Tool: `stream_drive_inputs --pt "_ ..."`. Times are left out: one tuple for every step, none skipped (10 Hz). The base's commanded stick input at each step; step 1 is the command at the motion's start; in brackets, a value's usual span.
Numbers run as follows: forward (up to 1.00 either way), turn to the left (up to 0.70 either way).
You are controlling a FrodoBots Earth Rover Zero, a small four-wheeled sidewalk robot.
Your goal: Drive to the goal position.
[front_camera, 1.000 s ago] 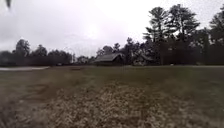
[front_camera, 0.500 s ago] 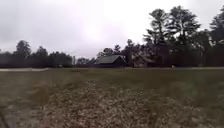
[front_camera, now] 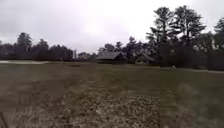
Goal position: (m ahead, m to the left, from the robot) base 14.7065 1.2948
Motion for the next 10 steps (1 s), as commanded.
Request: stream_drive_inputs --pt "0.70 0.00" --pt "0.70 0.00" --pt "0.70 0.00" --pt "0.70 0.00" --pt "0.70 0.00" --pt "0.70 0.00" --pt "0.70 -0.25" --pt "0.70 -0.35" --pt "0.70 -0.35" --pt "0.70 -0.35"
